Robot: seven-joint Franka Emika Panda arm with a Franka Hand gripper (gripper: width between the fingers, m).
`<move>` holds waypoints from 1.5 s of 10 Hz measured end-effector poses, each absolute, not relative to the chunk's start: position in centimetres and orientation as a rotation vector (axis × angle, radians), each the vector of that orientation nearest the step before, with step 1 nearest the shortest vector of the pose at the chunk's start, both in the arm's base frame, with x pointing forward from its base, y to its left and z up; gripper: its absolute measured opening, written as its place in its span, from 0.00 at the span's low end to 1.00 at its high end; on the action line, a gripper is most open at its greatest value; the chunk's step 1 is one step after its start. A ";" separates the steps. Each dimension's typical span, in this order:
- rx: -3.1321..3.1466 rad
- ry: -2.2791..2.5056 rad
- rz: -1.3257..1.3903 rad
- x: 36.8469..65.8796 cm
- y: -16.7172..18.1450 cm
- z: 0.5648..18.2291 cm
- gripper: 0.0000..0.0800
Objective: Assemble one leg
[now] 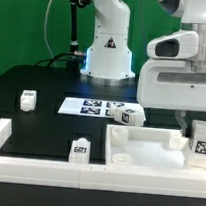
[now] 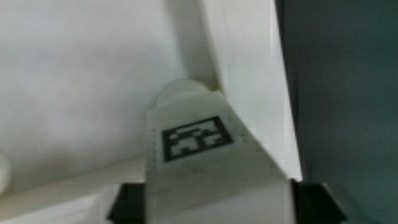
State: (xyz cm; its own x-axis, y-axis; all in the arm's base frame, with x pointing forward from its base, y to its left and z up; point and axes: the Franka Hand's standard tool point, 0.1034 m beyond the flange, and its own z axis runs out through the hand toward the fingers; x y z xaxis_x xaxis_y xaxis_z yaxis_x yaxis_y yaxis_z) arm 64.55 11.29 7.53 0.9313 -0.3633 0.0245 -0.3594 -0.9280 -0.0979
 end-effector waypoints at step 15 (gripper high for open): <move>-2.859 0.907 0.016 64.1 11.9 7.3 0.80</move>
Offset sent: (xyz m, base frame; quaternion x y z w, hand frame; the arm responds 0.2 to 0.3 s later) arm -0.0026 -0.0068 -0.0030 -0.0096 -0.0265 0.2733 0.9615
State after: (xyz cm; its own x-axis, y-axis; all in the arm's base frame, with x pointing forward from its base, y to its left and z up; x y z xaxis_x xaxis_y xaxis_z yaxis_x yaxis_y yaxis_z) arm 64.10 11.87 7.27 0.8181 -0.5726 -0.0531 -0.5741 -0.8080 -0.1323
